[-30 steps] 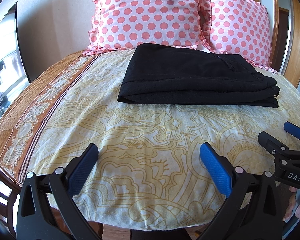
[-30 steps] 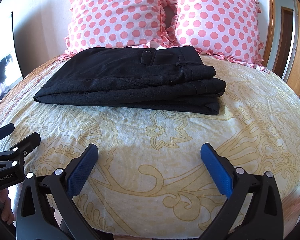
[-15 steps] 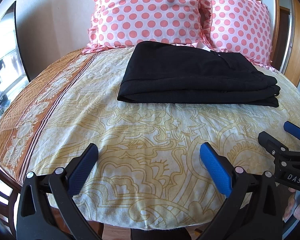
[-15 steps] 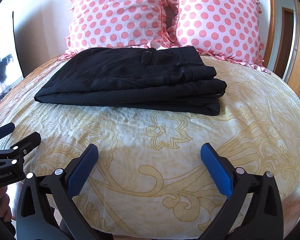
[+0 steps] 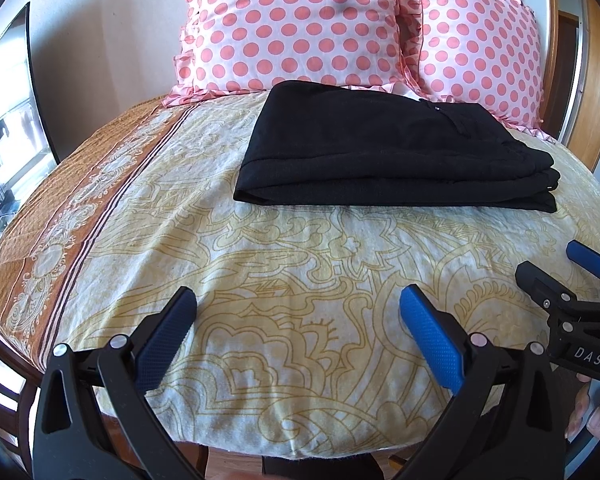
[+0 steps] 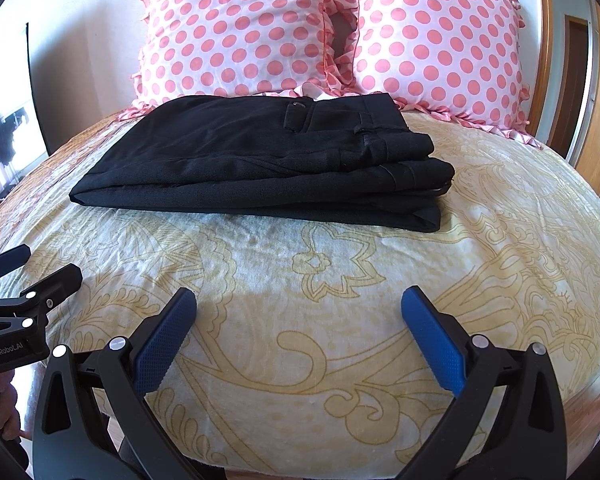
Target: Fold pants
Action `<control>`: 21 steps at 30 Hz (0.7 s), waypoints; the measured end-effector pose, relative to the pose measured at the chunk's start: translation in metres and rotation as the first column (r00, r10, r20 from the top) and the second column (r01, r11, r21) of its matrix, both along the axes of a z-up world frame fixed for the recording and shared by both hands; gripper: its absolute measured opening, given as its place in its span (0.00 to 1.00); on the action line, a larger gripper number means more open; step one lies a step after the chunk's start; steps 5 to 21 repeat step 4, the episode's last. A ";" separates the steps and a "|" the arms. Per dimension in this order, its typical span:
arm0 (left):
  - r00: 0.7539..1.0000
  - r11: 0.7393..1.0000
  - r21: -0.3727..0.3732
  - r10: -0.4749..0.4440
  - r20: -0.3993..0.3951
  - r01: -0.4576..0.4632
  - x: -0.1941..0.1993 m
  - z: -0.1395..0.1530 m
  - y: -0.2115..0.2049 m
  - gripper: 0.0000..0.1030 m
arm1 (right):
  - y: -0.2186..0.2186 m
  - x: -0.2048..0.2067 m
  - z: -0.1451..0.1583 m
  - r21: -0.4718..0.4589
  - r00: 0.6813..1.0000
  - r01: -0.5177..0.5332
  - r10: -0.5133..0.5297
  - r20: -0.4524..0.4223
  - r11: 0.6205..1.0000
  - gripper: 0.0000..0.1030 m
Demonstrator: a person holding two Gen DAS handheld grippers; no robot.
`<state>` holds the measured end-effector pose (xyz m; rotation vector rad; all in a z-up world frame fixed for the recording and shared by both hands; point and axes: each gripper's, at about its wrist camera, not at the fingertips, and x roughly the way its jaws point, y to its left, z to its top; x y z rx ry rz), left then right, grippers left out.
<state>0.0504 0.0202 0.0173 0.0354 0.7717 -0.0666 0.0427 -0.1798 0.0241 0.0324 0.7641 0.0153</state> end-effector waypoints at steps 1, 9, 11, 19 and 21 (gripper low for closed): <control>1.000 1.000 -0.001 -0.001 0.001 0.001 0.000 0.000 0.000 0.98 | 0.000 0.000 0.000 0.000 1.000 0.000 0.000 0.000 1.000 0.99; 1.000 1.000 -0.002 -0.005 0.000 0.005 0.000 0.000 0.001 0.98 | 0.000 0.000 0.000 0.000 1.000 0.000 0.000 0.000 1.000 0.99; 1.000 1.000 -0.002 -0.005 0.000 0.005 0.000 0.000 0.001 0.98 | 0.000 0.000 0.000 0.000 1.000 0.000 0.000 0.000 1.000 0.99; 1.000 1.000 -0.002 -0.005 0.000 0.005 0.000 0.000 0.001 0.98 | 0.000 0.000 0.000 0.000 1.000 0.000 0.000 0.000 1.000 0.99; 1.000 1.000 -0.002 -0.005 0.000 0.005 0.000 0.000 0.001 0.98 | 0.000 0.000 0.000 0.000 1.000 0.000 0.000 0.000 1.000 0.99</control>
